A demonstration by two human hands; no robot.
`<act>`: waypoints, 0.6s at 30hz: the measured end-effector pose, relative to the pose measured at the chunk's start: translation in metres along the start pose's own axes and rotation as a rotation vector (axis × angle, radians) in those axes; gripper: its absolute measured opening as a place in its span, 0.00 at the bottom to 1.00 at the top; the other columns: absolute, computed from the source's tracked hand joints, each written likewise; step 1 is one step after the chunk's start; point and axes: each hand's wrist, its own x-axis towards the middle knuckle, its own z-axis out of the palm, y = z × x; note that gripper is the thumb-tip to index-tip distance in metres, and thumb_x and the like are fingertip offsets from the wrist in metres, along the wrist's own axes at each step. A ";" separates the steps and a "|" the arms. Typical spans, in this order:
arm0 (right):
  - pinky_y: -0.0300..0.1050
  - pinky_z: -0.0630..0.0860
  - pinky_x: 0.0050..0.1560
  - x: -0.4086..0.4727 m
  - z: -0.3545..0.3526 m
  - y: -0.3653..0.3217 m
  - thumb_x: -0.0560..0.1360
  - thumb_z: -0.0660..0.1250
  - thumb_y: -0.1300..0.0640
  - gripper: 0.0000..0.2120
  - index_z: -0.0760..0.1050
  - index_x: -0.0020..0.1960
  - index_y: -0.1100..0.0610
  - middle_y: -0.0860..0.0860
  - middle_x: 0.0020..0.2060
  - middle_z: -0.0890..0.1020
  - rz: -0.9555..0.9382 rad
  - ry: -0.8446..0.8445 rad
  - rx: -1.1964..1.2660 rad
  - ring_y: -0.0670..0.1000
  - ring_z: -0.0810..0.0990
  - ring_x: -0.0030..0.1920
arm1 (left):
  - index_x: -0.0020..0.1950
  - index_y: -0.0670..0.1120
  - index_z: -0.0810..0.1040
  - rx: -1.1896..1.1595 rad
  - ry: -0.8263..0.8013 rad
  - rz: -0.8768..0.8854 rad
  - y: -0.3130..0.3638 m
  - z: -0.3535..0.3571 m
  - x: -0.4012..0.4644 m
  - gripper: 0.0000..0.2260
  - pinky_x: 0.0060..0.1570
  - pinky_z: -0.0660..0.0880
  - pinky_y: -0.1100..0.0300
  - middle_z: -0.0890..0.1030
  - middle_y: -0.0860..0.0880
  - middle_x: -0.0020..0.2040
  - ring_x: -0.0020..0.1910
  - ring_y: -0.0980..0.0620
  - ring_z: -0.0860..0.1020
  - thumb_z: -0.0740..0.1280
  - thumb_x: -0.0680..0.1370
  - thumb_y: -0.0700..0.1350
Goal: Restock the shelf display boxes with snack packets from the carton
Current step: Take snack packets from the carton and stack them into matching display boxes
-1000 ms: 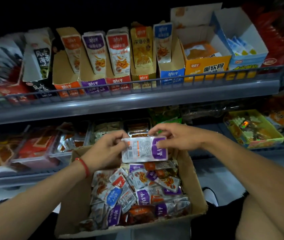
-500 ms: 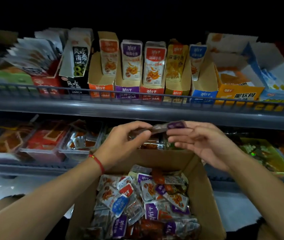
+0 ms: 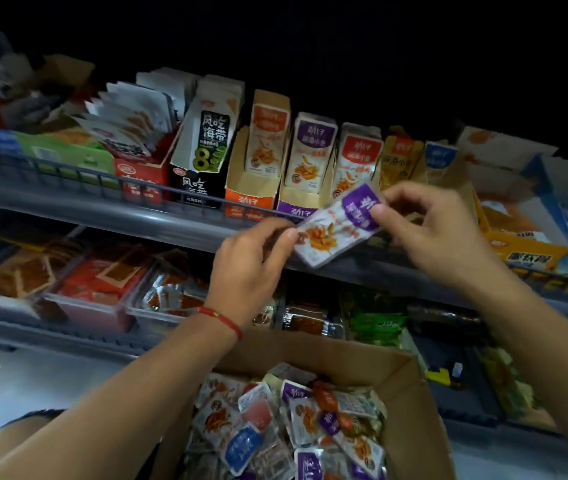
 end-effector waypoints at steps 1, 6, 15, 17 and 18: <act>0.39 0.76 0.42 0.011 -0.003 -0.004 0.80 0.68 0.52 0.03 0.79 0.48 0.49 0.41 0.42 0.81 -0.032 0.034 -0.050 0.41 0.79 0.41 | 0.60 0.48 0.81 0.133 0.088 0.065 -0.001 -0.001 0.002 0.09 0.46 0.78 0.57 0.84 0.52 0.51 0.50 0.57 0.78 0.65 0.82 0.47; 0.24 0.65 0.41 0.071 -0.021 -0.030 0.83 0.65 0.53 0.06 0.79 0.57 0.52 0.45 0.48 0.79 -0.169 0.192 -0.295 0.43 0.75 0.47 | 0.63 0.43 0.78 0.465 0.155 0.324 -0.002 0.002 0.014 0.20 0.65 0.70 0.48 0.77 0.45 0.65 0.65 0.42 0.70 0.67 0.71 0.35; 0.46 0.75 0.47 0.146 0.020 -0.036 0.83 0.65 0.53 0.10 0.79 0.62 0.53 0.51 0.54 0.82 -0.209 0.104 -0.518 0.49 0.79 0.50 | 0.69 0.49 0.74 0.578 -0.078 0.293 0.004 0.007 0.024 0.26 0.76 0.56 0.38 0.75 0.49 0.70 0.75 0.44 0.66 0.68 0.70 0.39; 0.46 0.74 0.45 0.152 0.033 -0.029 0.82 0.65 0.53 0.09 0.79 0.61 0.52 0.51 0.53 0.82 -0.180 0.071 -0.588 0.49 0.78 0.49 | 0.70 0.50 0.74 0.564 -0.102 0.270 0.003 0.008 0.025 0.26 0.76 0.56 0.40 0.75 0.50 0.70 0.74 0.46 0.66 0.68 0.71 0.40; 0.47 0.75 0.44 0.155 0.038 -0.025 0.82 0.66 0.53 0.09 0.79 0.60 0.52 0.52 0.53 0.82 -0.171 0.062 -0.613 0.50 0.79 0.49 | 0.70 0.50 0.73 0.561 -0.114 0.265 0.002 0.008 0.025 0.26 0.76 0.56 0.40 0.75 0.50 0.70 0.74 0.47 0.66 0.68 0.72 0.40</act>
